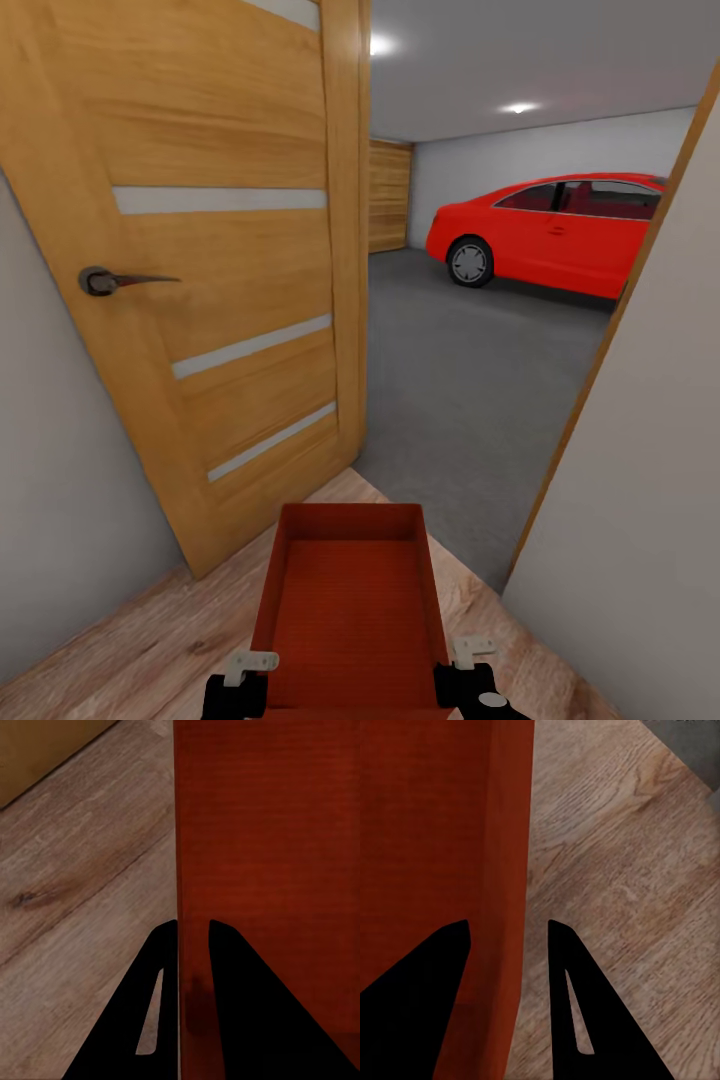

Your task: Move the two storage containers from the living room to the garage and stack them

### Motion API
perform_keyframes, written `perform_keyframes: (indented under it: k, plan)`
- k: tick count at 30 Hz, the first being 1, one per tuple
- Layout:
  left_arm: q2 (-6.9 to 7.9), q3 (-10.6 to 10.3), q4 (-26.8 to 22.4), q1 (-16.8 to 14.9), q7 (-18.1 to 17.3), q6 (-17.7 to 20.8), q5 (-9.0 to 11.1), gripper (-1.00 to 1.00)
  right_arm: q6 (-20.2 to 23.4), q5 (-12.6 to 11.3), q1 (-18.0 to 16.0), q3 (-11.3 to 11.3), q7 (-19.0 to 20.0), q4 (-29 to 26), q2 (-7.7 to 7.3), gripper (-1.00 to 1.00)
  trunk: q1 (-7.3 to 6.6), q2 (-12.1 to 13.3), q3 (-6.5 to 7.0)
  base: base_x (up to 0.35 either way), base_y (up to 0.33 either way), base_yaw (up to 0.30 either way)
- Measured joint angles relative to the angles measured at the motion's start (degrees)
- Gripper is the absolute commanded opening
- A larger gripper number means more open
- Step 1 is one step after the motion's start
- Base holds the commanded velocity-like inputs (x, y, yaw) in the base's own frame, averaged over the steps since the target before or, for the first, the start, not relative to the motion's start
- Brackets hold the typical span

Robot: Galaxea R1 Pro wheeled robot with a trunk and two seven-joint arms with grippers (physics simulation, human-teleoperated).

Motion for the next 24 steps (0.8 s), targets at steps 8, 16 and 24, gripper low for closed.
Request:
perform_keyframes:
  k: [8, 16, 24]
  plan:
    - [0.0, 0.0, 0.0, 0.0, 0.0, 0.0, 0.0, -1.0, 0.0, 0.0, 0.0, 0.0, 0.0, 0.0, 0.0, -1.0, -0.01, 0.0, 0.0, 0.083, 0.075, 0.0]
    - [0.0, 0.0, 0.0, 0.0, 0.0, 0.0, 0.0, -1.0, 0.0, 0.0, 0.0, 0.0, 0.0, 0.0, 0.0, -1.0, -0.01, 0.0, 0.0, 0.05, 0.031, 0.0]
    - [0.0, 0.0, 0.0, 0.0, 0.0, 0.0, 0.0, -1.0, 0.0, 0.0, 0.0, 0.0, 0.0, 0.0, 0.0, -1.0, 0.0, 0.0, 0.0, 0.056, 0.027, -0.015]
